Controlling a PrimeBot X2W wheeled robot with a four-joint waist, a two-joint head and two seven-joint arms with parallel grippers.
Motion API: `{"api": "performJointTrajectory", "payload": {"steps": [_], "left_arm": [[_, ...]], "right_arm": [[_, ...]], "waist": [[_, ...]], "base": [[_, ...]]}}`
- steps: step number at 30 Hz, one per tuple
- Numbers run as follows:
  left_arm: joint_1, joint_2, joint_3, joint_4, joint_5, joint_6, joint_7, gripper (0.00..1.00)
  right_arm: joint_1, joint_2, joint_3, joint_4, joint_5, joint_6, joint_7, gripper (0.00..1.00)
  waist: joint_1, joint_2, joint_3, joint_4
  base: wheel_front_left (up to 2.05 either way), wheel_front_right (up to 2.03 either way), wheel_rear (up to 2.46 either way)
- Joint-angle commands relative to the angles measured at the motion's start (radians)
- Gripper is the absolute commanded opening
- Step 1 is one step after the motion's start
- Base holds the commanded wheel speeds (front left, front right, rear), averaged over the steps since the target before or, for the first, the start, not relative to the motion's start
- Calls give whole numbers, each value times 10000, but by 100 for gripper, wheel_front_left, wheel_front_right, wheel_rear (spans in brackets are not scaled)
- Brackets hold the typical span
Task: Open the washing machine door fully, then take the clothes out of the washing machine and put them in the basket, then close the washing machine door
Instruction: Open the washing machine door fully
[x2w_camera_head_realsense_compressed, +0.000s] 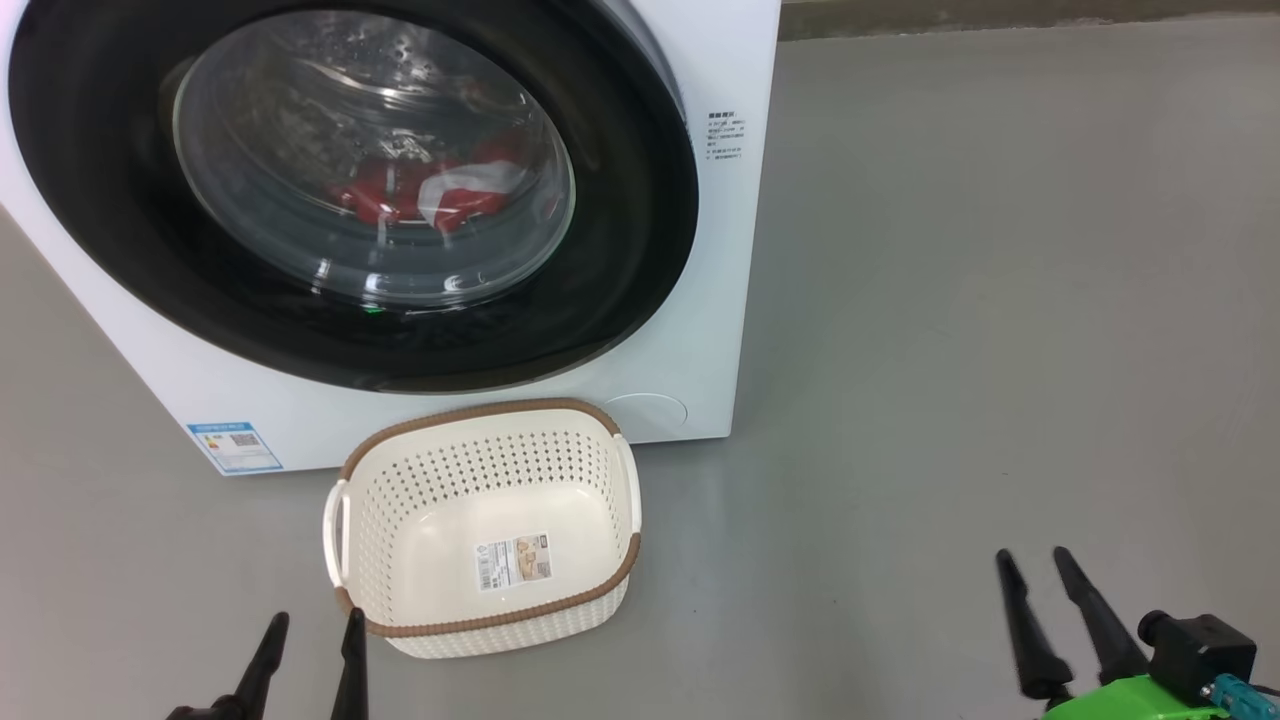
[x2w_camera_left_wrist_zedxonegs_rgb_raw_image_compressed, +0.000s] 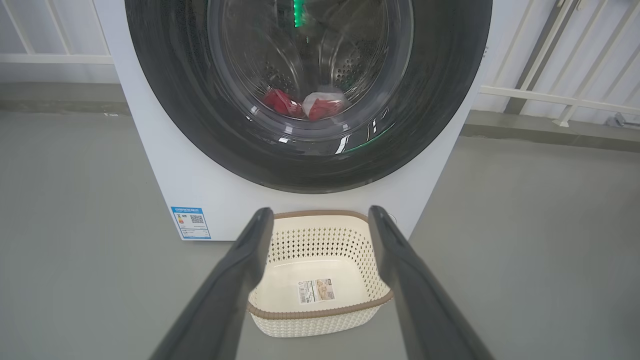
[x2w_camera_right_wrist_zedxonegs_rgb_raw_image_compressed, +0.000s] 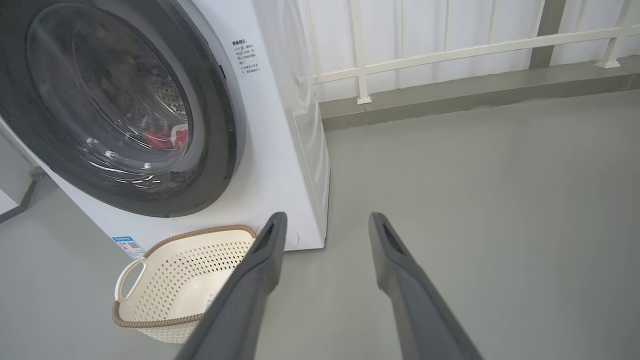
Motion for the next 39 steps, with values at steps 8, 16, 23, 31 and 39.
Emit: {"api": "performJointTrajectory", "payload": {"steps": [8, 16, 23, 31, 39], "left_arm": [[-331, 76, 7, -373, -306, -55, -122, 100], [-627, 75, -517, -489, -540, -55, -122, 100], [-1154, 75, -955, -542, -872, -55, -122, 100], [-1771, 74, -1318, -504, -1225, -55, -122, 100], [-2336, 74, -1514, -455, -1422, -55, -122, 100]], "right_arm": [[-1604, 127, 529, -447, 2752, 77, -136, 0], [-3865, 43, 1002, -95, 4603, 77, -136, 0], [-5940, -663, 1585, 415, 5845, 77, -136, 0], [-8032, -1608, 2352, 934, 7333, 77, 339, 0], [-9751, -2263, 2993, 1310, 9092, 77, 1773, 0]], "waist": [[0, -1, 357, 252], [0, -1, 1027, 800], [0, -1, 1888, 1491], [0, -1, 2856, 2101], [0, -1, 3684, 2491]], "base": [[0, 0, 0], [0, 0, 0], [0, 0, 0], [0, 0, 0], [0, 0, 0]]}}
